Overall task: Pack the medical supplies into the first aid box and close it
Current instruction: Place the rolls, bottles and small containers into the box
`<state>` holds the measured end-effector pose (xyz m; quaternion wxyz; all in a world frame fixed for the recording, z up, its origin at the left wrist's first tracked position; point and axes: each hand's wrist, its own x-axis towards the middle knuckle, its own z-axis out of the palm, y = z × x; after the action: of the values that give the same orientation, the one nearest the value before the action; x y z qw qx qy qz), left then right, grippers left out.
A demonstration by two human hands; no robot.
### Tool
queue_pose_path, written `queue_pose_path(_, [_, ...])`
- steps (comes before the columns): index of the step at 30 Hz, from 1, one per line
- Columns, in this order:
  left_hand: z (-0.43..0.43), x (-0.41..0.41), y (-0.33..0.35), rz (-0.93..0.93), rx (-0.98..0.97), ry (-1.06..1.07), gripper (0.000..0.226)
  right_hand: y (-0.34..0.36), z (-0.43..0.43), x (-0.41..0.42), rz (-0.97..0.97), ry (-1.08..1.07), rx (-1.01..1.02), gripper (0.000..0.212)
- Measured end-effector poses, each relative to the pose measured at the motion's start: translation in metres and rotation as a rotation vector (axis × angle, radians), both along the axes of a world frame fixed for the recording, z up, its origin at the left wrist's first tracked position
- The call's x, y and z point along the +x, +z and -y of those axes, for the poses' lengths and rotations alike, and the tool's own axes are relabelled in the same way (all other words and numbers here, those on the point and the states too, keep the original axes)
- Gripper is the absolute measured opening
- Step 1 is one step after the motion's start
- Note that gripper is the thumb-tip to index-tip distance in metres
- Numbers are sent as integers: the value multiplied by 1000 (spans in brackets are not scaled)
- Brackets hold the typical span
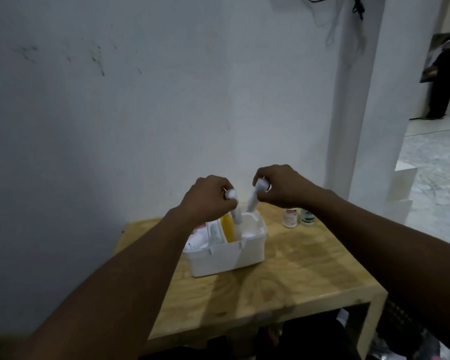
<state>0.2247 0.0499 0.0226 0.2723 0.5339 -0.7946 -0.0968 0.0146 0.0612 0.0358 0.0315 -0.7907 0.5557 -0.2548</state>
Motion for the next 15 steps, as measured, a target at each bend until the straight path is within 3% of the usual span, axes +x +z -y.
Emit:
queue_pose_path(9, [0,-2,-31,225,162,-58,38,-43,5,33,-171,40,205,31])
queue_pose_path(15, [1,1,-42,322,165,-75,28,-59,10,41,-206,73,286,27])
